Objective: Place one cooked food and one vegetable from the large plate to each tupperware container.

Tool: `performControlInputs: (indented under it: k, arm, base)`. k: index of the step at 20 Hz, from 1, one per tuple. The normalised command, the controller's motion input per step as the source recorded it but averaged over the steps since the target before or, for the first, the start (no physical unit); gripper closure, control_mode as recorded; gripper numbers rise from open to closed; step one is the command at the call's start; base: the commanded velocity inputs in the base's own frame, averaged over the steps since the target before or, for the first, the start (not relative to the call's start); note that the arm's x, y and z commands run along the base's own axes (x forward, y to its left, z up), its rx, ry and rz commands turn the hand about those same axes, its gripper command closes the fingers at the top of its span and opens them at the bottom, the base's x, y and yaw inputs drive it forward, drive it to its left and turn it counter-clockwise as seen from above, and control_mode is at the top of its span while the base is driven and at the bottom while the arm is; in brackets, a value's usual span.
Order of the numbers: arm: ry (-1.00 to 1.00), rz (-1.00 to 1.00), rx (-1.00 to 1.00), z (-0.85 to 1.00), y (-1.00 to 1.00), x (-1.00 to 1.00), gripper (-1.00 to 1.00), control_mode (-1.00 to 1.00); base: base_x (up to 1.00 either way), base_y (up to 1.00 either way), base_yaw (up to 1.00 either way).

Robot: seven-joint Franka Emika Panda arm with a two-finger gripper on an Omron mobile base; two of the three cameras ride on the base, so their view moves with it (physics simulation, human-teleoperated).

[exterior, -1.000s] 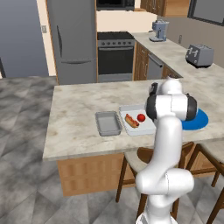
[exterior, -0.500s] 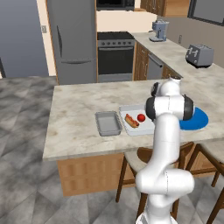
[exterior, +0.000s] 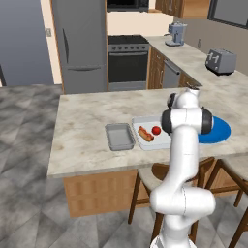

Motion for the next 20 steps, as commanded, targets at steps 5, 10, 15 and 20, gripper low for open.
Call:
performControlInputs:
  k: [5,10,15,20]
  arm:
    - [0.0,0.0,0.1,-0.31,0.33,-0.44,1.0,-1.0]
    - [-0.03,0.0,-0.01,0.21,0.24,-0.58,1.0,-1.0]
    - [-0.04,0.0,-0.08,0.82,0.39,-0.54,1.0,-1.0]
    - [-0.02,0.0,0.0,0.47,0.91,-0.56,1.0,-1.0]
  base:
    - [0.0,0.0,0.0]
    - [0.0,0.0,0.0]
    - [0.0,0.0,0.0]
    - [0.0,0.0,0.0]
